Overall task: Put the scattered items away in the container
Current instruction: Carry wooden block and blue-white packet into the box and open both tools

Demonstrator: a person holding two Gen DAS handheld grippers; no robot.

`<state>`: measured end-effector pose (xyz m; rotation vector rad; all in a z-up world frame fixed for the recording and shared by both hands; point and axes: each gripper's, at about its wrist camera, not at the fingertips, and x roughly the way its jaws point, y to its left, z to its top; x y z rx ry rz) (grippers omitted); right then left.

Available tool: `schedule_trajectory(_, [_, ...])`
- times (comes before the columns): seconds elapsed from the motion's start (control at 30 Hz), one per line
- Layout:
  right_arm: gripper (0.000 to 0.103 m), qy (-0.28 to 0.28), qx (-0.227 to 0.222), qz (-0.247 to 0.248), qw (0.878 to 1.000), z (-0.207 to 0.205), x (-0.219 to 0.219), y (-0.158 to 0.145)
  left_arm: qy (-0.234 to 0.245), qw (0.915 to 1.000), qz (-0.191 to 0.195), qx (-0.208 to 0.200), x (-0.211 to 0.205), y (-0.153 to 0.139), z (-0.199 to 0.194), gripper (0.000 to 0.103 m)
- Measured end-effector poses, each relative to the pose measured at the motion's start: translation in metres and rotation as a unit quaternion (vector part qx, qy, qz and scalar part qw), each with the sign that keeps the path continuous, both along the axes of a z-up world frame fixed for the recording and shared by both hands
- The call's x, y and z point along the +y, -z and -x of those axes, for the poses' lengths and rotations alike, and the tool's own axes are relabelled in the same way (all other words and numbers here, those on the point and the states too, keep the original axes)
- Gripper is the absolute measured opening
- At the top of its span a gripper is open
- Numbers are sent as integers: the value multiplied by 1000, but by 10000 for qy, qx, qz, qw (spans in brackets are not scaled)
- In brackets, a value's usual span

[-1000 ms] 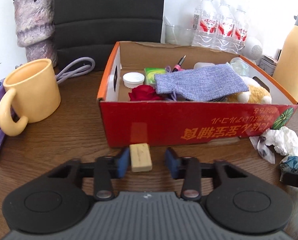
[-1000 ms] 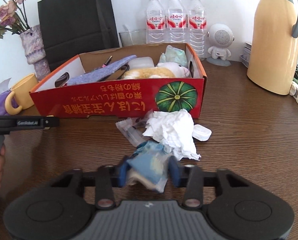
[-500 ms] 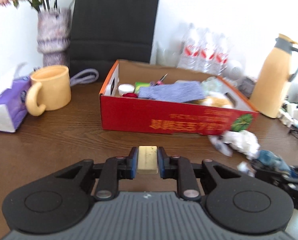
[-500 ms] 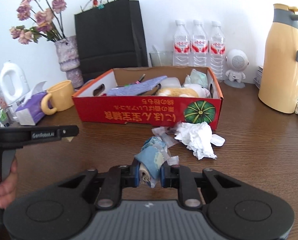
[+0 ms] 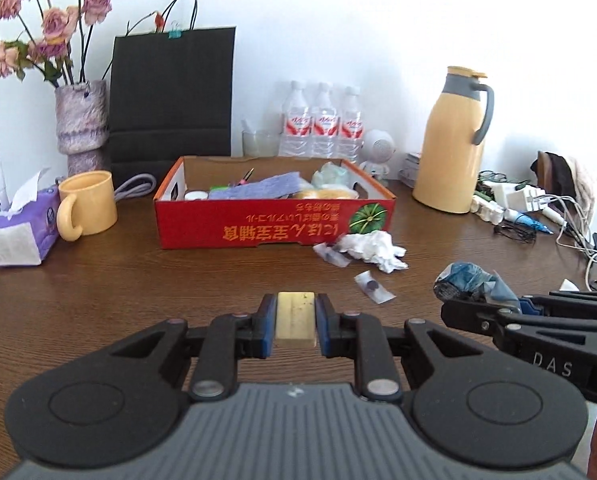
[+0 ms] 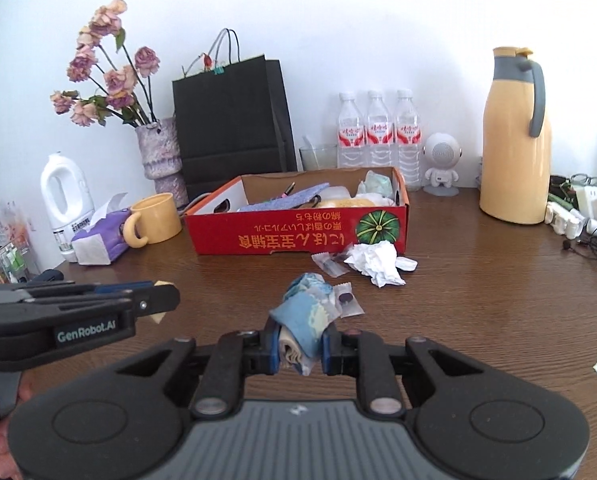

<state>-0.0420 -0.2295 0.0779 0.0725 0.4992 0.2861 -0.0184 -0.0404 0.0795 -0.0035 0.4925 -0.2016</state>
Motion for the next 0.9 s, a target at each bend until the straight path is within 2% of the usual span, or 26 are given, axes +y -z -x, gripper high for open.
schedule_trajectory(0.27, [17, 4, 53, -133, 9999, 11, -7, 4, -53, 9999, -33, -107, -4, -7, 15, 21])
schedule_trajectory(0.57, [17, -74, 137, -52, 9999, -8, -8, 8, -196, 9998, -19, -23, 4, -2, -12, 21])
schedule_trajectory(0.77, [17, -53, 124, -38, 9999, -54, -14, -4, -336, 9994, 20, -73, 14, -5, -48, 21])
schedule_trajectory(0.9, [17, -278, -74, 134, 9995, -106, -7, -29, -322, 9986, -38, -415, 21, -30, -94, 21])
